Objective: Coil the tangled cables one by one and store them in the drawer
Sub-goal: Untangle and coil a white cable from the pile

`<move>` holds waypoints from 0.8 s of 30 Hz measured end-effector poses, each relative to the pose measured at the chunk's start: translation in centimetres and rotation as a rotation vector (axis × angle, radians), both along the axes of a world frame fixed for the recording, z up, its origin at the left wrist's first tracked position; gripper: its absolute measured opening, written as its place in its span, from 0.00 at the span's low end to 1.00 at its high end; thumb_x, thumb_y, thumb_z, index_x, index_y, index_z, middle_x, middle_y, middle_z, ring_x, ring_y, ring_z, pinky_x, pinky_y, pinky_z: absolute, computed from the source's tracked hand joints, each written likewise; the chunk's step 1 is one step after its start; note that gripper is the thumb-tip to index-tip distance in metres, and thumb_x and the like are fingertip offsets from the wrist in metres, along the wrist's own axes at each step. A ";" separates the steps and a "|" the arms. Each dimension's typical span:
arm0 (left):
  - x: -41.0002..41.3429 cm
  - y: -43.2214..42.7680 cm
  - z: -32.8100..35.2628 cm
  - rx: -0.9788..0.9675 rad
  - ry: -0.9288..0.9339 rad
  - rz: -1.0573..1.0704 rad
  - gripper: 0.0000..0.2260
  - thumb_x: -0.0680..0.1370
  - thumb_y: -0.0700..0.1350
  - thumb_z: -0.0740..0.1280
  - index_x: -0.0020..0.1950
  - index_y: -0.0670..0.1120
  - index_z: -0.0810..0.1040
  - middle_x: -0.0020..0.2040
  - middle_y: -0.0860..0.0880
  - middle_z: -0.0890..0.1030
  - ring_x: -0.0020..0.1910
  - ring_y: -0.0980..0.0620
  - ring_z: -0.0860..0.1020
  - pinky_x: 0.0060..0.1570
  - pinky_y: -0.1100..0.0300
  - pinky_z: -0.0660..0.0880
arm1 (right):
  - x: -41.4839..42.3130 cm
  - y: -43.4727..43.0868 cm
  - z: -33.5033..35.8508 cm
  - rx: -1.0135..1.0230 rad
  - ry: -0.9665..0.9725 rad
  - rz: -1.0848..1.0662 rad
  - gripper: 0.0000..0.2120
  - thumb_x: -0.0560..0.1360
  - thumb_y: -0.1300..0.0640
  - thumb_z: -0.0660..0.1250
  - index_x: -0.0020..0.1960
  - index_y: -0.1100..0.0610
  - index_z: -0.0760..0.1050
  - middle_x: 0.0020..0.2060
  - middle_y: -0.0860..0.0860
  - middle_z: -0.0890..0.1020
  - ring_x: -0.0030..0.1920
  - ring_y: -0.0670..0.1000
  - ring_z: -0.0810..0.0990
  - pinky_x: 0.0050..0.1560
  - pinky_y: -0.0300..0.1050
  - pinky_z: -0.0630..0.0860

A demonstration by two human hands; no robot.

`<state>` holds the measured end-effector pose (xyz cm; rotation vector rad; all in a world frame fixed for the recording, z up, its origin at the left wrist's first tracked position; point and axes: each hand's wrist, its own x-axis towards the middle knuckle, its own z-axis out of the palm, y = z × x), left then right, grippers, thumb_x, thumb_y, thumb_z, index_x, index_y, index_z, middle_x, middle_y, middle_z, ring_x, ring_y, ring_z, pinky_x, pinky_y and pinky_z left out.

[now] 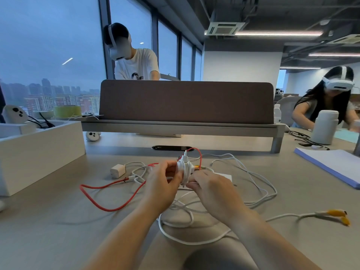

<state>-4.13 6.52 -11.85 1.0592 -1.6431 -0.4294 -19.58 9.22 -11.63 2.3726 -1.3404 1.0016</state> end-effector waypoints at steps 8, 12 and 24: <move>-0.2 0.6 0.4 -0.120 -0.183 -0.011 0.08 0.78 0.42 0.66 0.57 0.47 0.77 0.46 0.58 0.75 0.47 0.63 0.73 0.45 0.80 0.66 | -1.0 -0.2 0.7 -0.006 0.003 -0.016 0.09 0.75 0.50 0.64 0.45 0.55 0.78 0.40 0.50 0.81 0.40 0.55 0.78 0.38 0.51 0.75; 0.0 0.5 0.5 -0.131 -0.245 -0.026 0.08 0.79 0.43 0.64 0.57 0.48 0.78 0.47 0.59 0.75 0.48 0.59 0.73 0.47 0.77 0.67 | -1.4 -0.1 1.1 -0.033 0.030 -0.016 0.03 0.72 0.59 0.71 0.46 0.56 0.78 0.39 0.51 0.81 0.40 0.55 0.78 0.36 0.48 0.74; 0.5 0.2 0.5 -0.134 -0.375 -0.047 0.13 0.81 0.45 0.61 0.64 0.48 0.75 0.53 0.57 0.71 0.52 0.59 0.68 0.49 0.82 0.60 | -1.6 -0.3 1.3 -0.040 0.066 -0.056 0.02 0.75 0.61 0.67 0.45 0.56 0.74 0.43 0.52 0.76 0.43 0.54 0.76 0.41 0.47 0.74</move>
